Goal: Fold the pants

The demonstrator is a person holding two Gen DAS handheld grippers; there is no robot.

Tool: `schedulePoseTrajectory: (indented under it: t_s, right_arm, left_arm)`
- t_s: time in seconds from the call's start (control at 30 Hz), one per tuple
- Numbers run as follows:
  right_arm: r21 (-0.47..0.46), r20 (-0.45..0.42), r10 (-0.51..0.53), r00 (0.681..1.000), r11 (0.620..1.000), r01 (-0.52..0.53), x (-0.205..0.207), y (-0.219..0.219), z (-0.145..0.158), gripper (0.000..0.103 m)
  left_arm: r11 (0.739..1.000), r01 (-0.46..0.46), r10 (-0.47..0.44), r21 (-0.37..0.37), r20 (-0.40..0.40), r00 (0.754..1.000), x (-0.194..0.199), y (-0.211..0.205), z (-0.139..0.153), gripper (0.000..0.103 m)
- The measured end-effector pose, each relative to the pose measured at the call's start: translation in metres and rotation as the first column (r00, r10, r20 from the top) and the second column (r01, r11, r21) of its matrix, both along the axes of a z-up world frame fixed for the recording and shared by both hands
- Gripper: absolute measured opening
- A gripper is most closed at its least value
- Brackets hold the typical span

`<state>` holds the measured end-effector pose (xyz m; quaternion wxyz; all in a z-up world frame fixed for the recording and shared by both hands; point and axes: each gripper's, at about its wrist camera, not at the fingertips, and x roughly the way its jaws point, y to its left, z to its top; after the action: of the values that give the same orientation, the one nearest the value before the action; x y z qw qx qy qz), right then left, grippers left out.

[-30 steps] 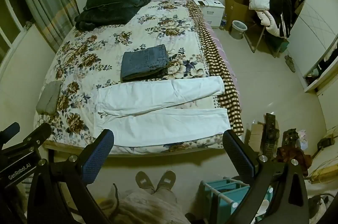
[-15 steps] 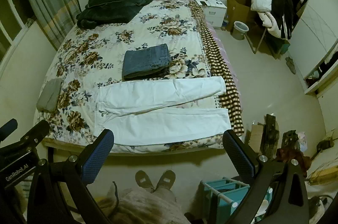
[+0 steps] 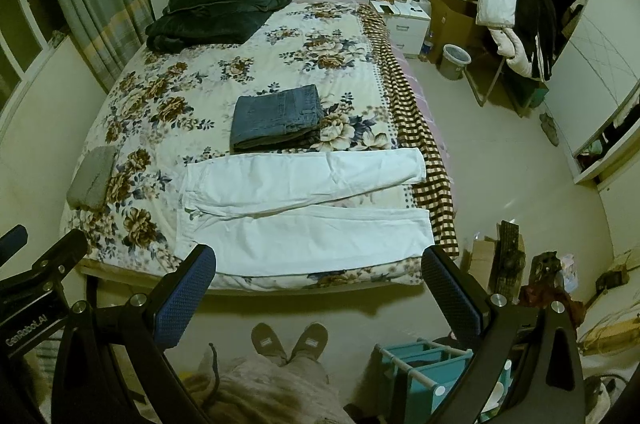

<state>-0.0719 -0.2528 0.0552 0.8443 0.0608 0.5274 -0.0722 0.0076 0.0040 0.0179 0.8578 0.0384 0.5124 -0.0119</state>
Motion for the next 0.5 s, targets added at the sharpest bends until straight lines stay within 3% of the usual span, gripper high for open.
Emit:
schedulePoseTrajectory:
  t_s: [0.5]
  right_arm:
    - [-0.005,-0.009,0.011,1.0,1.0,-0.011,-0.0024,0.0075,-0.0047,0.103]
  left_arm:
    - [1.0,0.004,-0.004,-0.001,0.004,1.0,-0.0009,0.0017,0.0078,0.103]
